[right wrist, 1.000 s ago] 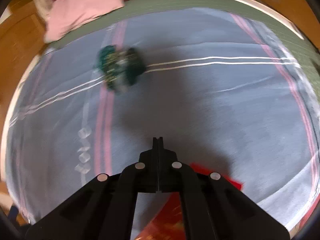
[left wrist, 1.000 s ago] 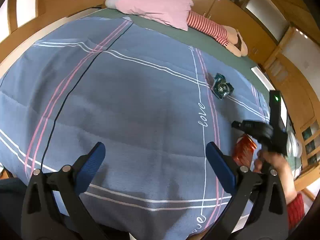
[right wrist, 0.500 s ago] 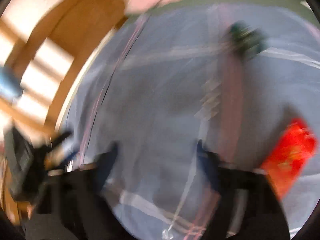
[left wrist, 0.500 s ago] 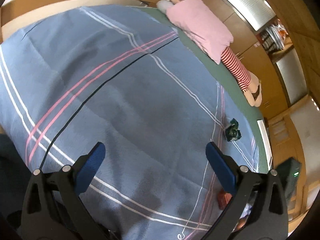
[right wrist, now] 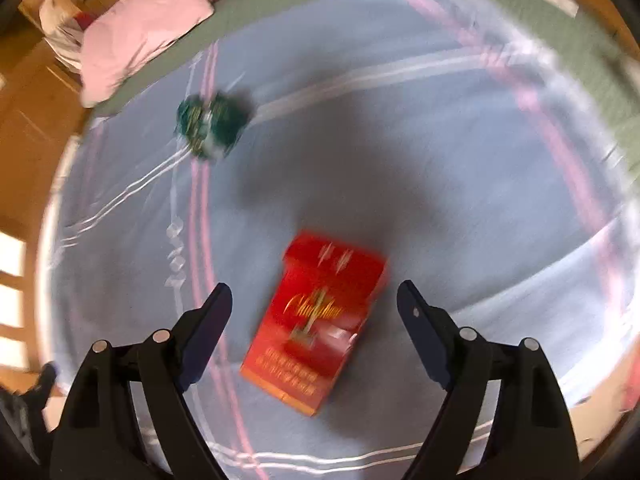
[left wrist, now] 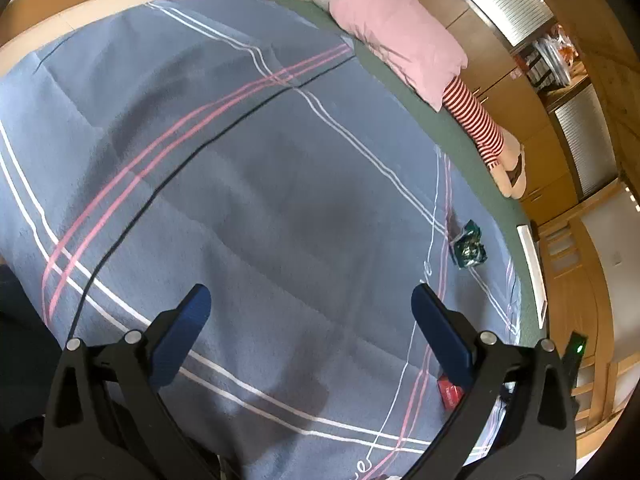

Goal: Collect trash
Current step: 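Move both tools back over the bed and grasp the dark green snack bag with the right tool, then grasp the red cigarette box with the left tool while the right tool carries the green bag to the trash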

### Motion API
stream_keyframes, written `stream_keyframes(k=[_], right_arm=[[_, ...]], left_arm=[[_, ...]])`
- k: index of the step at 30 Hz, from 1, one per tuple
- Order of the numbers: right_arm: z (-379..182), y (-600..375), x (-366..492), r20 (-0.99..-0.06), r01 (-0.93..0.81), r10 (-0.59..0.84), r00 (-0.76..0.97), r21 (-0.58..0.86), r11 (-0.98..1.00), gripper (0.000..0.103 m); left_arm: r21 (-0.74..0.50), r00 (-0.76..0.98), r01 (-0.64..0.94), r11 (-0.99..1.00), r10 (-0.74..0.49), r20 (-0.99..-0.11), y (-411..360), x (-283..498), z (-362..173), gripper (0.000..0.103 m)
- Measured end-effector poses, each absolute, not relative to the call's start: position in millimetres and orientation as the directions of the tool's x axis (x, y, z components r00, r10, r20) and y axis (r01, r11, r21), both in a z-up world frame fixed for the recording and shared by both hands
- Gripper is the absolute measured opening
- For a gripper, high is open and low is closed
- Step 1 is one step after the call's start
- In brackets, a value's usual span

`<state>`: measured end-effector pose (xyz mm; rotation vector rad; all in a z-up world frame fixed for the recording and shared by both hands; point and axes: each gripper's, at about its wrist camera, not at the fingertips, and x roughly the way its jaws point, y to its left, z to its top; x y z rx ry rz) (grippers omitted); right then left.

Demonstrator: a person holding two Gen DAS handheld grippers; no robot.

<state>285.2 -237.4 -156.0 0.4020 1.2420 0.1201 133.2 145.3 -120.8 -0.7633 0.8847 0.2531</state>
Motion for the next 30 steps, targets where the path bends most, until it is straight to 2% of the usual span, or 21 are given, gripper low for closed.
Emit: stream_keyframes(k=[1,3,5,9,10,12,14,15,17,20,23,24,25,26,30], right_arm=[[-163.1,-236.0,284.2,-0.877,0.124,0.359,0.320,0.415,0.902,0.082],[-171.3,-219.3,281.7,-0.844,0.094,0.447,0.297,0.492,0.866,0.074],[-175.9,-184.1,283.7,-0.803,0.001,0.554,0.219,0.568,0.823,0.068],[-164.0,-111.2,272.6,-0.734,-0.264,0.679,0.009,0.653,0.710,0.068],[-155.3,-103.2,273.0,-0.734,-0.304,0.678,0.022,0.641,0.704,0.068],[-132.3,-101.6,286.5,-0.757,-0.332,0.635,0.154,0.565,0.755,0.069],[-114.5,-109.5,307.8,-0.806,-0.265,0.470,0.359,0.395,0.880,0.080],[-105.5,-113.3,324.7,-0.809,-0.188,0.331,0.485,0.273,0.943,0.083],[-101.2,-111.6,358.0,-0.782,-0.086,0.131,0.609,0.100,0.991,0.085],[-121.4,-95.3,401.8,-0.799,-0.048,-0.016,0.601,-0.057,0.997,0.085],[-150.8,-76.7,425.9,-0.825,-0.084,-0.101,0.557,-0.178,0.980,0.085],[-157.8,-79.4,425.6,-0.838,-0.101,-0.107,0.535,-0.189,0.977,0.083],[-165.1,-83.6,421.1,-0.855,-0.122,-0.103,0.509,-0.191,0.974,0.064],[-173.3,-84.4,421.1,-0.872,-0.139,-0.088,0.481,-0.175,0.975,0.059],[-166.0,-106.4,404.5,-0.872,-0.135,0.011,0.489,-0.064,0.989,0.051]], left_arm=[[-0.496,0.623,-0.493,0.715,-0.107,-0.774,145.0,134.6,-122.0,0.100],[-0.499,0.631,-0.487,0.717,-0.106,-0.769,144.5,133.6,-120.5,0.100],[-0.523,0.661,-0.495,0.693,-0.089,-0.745,151.0,127.7,-116.9,0.100],[-0.618,0.725,-0.544,0.568,-0.052,-0.686,172.4,107.8,-116.4,0.100],[-0.627,0.729,-0.548,0.554,-0.050,-0.682,175.2,105.8,-117.0,0.100],[-0.620,0.719,-0.558,0.551,-0.051,-0.693,175.3,107.7,-118.5,0.100],[-0.593,0.690,-0.553,0.585,-0.077,-0.719,168.8,116.3,-121.4,0.100],[-0.583,0.678,-0.547,0.601,-0.090,-0.729,165.4,120.2,-122.5,0.100],[-0.567,0.659,-0.540,0.622,-0.106,-0.744,160.8,124.7,-124.8,0.100],[-0.538,0.625,-0.531,0.655,-0.126,-0.770,155.9,132.8,-129.9,0.100],[-0.480,0.585,-0.510,0.714,-0.122,-0.802,144.6,142.3,-132.7,0.100],[-0.445,0.573,-0.497,0.745,-0.103,-0.813,138.1,145.4,-131.5,0.100],[-0.411,0.568,-0.483,0.773,-0.081,-0.819,131.8,148.2,-129.9,0.100],[-0.360,0.561,-0.456,0.814,-0.051,-0.826,122.0,152.1,-127.1,0.100],[-0.243,0.520,-0.338,0.909,-0.035,-0.853,93.6,161.1,-127.0,0.100]])
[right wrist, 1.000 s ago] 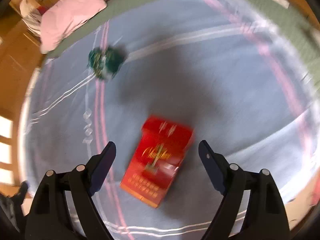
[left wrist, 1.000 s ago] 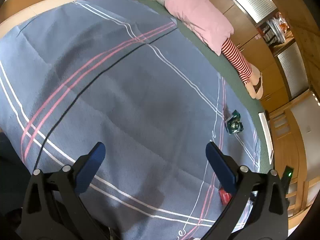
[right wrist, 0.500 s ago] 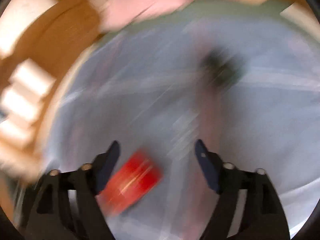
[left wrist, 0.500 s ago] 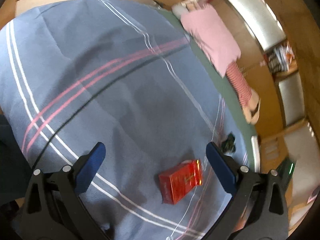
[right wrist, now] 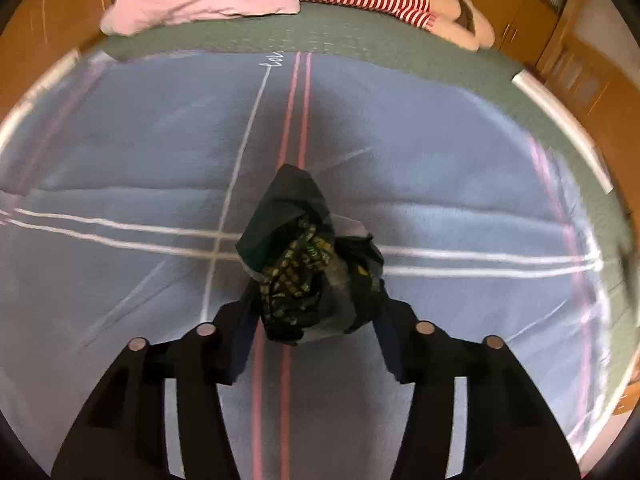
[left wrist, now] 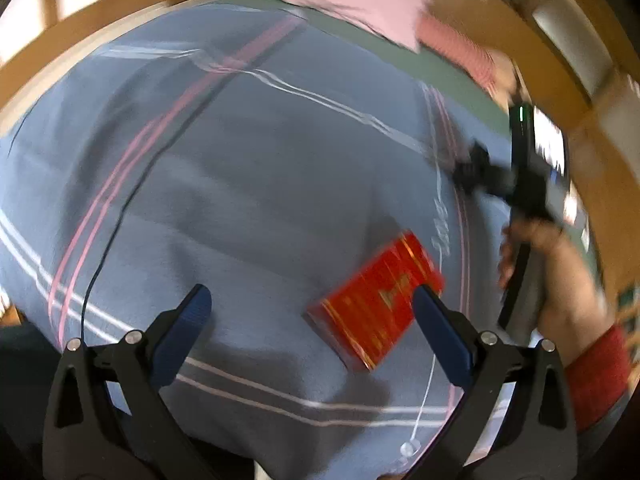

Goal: Collect trash
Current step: 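Grasp the red cigarette box with the left tool while the right tool carries the green bag to the trash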

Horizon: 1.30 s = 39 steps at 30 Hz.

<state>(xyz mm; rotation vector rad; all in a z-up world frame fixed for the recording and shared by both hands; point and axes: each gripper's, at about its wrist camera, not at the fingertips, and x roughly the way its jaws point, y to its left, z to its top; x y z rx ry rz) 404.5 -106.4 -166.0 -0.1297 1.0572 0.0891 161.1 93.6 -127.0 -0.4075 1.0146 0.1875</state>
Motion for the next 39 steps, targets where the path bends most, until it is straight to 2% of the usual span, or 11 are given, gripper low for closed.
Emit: stream_keyframes(k=[10,15,21,24,26,30,31,32,37,38,39], right_arm=[[-137.6,-177.7,303.6,-0.881,-0.110,0.277,0.384,0.254,0.961,0.051],[-98.2,-228.5,226.8,-0.859,-0.099,0.296,0.419,0.281,0.955,0.052],[-63.0,-267.3,152.3,-0.818,-0.093,0.326,0.474,0.322,0.942,0.052],[-54.1,-269.6,122.3,-0.798,-0.125,0.336,0.500,0.317,0.940,0.052],[-53.3,-266.0,100.3,-0.794,-0.148,0.336,0.506,0.304,0.941,0.052],[-60.2,-257.8,63.1,-0.800,-0.193,0.341,0.493,0.282,0.940,0.052],[-62.4,-254.1,52.6,-0.803,-0.209,0.339,0.490,0.269,0.940,0.052],[-64.0,-252.4,45.8,-0.804,-0.218,0.339,0.489,0.263,0.940,0.052],[-77.7,-252.2,14.9,-0.808,-0.219,0.356,0.469,0.284,0.933,0.052],[-79.5,-255.0,11.8,-0.806,-0.206,0.358,0.472,0.294,0.933,0.052],[-80.4,-256.7,10.1,-0.803,-0.200,0.361,0.474,0.301,0.932,0.052]], left_arm=[[-0.250,0.420,-0.266,0.931,-0.122,-0.900,81.1,175.5,-145.9,0.100],[-0.301,0.354,-0.245,0.921,-0.204,-0.913,68.0,201.8,-160.8,0.100],[-0.196,0.314,-0.108,0.975,-0.153,-0.937,41.7,227.2,-176.2,0.099],[-0.105,0.340,-0.060,0.993,-0.078,-0.937,33.3,222.9,-175.9,0.077],[-0.085,0.361,-0.037,0.996,-0.066,-0.930,33.3,220.6,-174.1,0.075],[-0.089,0.436,-0.025,0.996,-0.069,-0.897,35.9,209.5,-158.3,0.054],[-0.093,0.465,-0.015,0.996,-0.076,-0.882,31.9,202.0,-151.3,0.018],[-0.106,0.498,0.014,0.994,-0.099,-0.861,30.3,194.1,-141.0,0.005],[0.004,0.566,0.122,0.993,-0.066,-0.822,7.5,177.0,-126.2,0.008],[0.010,0.561,0.125,0.992,-0.063,-0.826,6.5,177.4,-126.6,0.015],[-0.009,0.561,0.114,0.993,-0.072,-0.824,9.7,178.9,-124.1,0.046]])
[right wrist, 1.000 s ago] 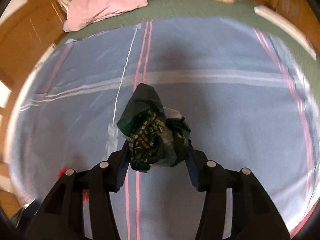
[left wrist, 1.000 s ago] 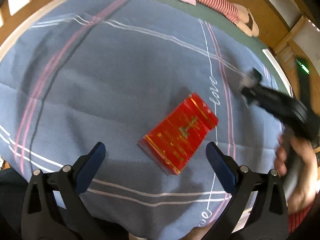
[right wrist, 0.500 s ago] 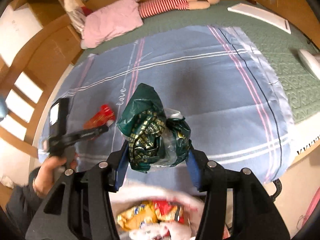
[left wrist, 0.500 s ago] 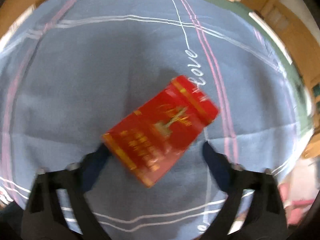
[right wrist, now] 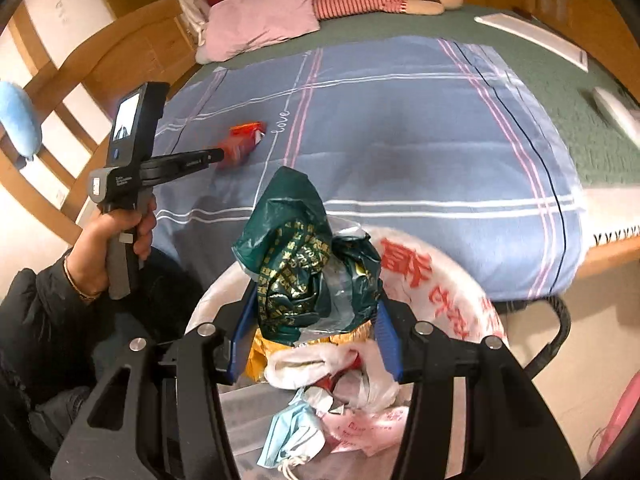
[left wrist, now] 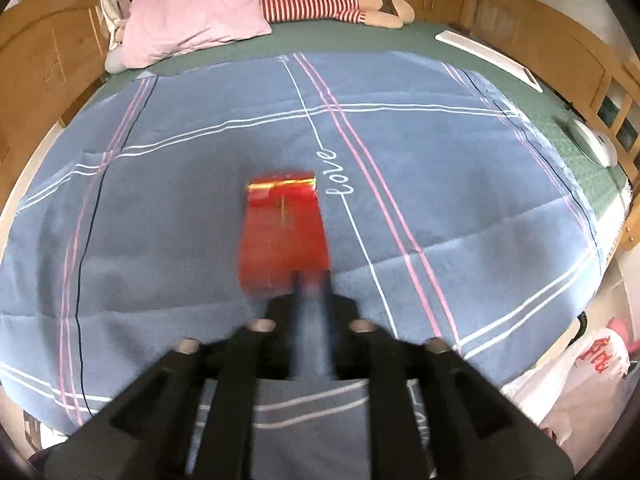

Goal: Collect trash
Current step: 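Grasp the red cigarette box with the left tool while the right tool carries the green bag to the trash, then carry the red box over the trash bag and release it with the left tool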

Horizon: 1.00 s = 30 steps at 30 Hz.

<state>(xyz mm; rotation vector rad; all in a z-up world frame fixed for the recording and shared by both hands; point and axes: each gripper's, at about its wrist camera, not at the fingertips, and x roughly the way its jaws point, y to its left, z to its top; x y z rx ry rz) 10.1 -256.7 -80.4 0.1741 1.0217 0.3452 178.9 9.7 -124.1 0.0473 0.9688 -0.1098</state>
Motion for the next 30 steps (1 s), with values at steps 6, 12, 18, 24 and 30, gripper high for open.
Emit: stream_keyframes(k=[6,12,18,24,30], right_arm=[[-89.6,-266.2,6.7,-0.803,-0.159,0.368,0.470,0.333,0.929,0.052],[-107.7,-260.5,4.6,-0.827,-0.147,0.357,0.434,0.326,0.934,0.052],[-116.5,-259.5,3.8,-0.829,-0.132,0.366,0.422,0.344,0.930,0.052],[-106.0,-252.1,-2.1,-0.828,-0.164,0.346,0.442,0.304,0.938,0.052],[-97.0,-254.4,-5.7,-0.831,-0.176,0.332,0.446,0.282,0.943,0.053]], left_arm=[[-0.371,0.619,-0.113,0.922,-0.226,-0.752,81.0,205.0,-117.8,0.100],[-0.467,0.386,-0.206,0.860,-0.368,-0.846,71.6,248.8,-171.1,0.100],[-0.180,0.388,0.062,0.982,-0.190,-0.902,15.0,246.6,-168.6,0.061],[-0.225,0.465,0.107,0.968,-0.249,-0.849,16.8,212.5,-139.5,0.060],[-0.221,0.547,0.230,0.948,-0.314,-0.776,-11.4,119.2,-69.5,0.022]])
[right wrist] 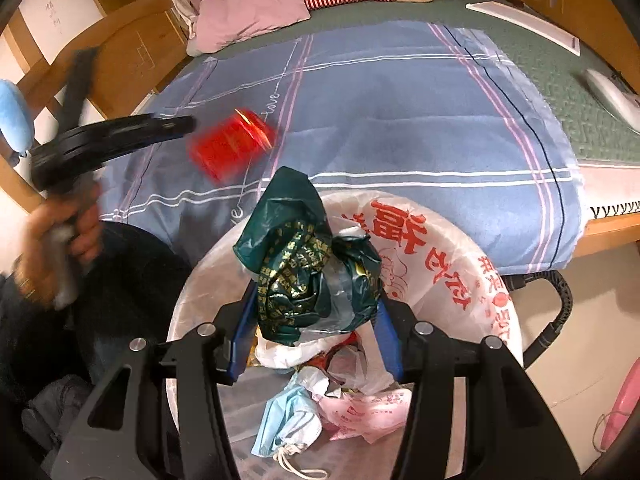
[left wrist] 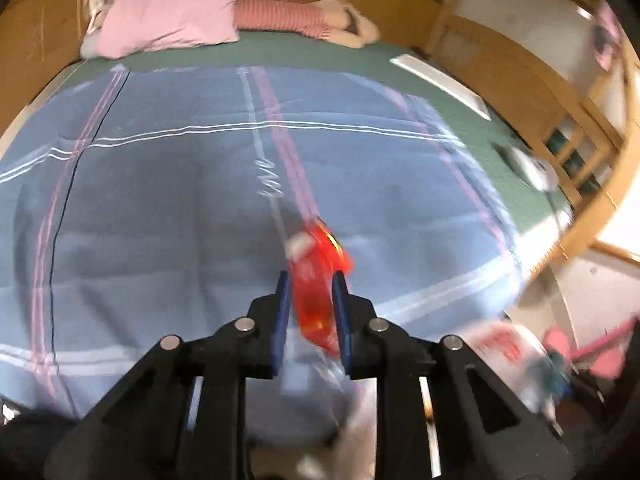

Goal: Collect trash
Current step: 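Carry the red box over the trash bag and release it with the left tool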

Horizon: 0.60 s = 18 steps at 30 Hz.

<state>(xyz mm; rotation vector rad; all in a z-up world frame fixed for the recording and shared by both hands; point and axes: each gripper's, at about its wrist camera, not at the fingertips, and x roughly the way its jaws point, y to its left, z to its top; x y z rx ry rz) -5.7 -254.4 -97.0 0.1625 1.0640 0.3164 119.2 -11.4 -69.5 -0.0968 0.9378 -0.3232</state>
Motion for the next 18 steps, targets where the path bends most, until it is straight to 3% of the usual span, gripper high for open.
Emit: stream_keyframes(k=[4,6,8,9,10,18], right_arm=[[-98.4,-254.8,-15.9,-0.850,-0.174,0.308,0.427,0.257,0.951,0.057],[-102.6,-258.0,-20.8,-0.866,-0.152,0.275,0.418,0.231,0.961,0.067],[-105.2,-262.3,-23.1,-0.870,-0.121,0.253,0.423,0.222,0.967,0.076],[-106.6,-266.7,-23.5,-0.869,-0.102,0.257,0.423,0.236,0.966,0.076],[-107.7,-270.7,-23.2,-0.868,-0.087,0.266,0.420,0.253,0.964,0.076],[-113.3,-286.7,-20.7,-0.857,-0.005,0.292,0.424,0.320,0.947,0.079]], left_arm=[[-0.177,0.551,0.357,0.917,-0.360,-0.753,-33.3,65.2,-44.9,0.022],[-0.189,0.528,0.396,0.899,-0.391,-0.754,-39.4,59.8,-39.5,0.022],[-0.193,0.519,0.399,0.897,-0.394,-0.758,-43.9,60.8,-41.9,0.030],[-0.190,0.521,0.387,0.902,-0.384,-0.762,-43.6,62.1,-45.4,0.050],[-0.191,0.526,0.355,0.915,-0.365,-0.768,-40.1,65.3,-51.9,0.063],[-0.341,0.393,0.225,0.913,-0.405,-0.825,-18.7,96.0,-99.8,0.085]])
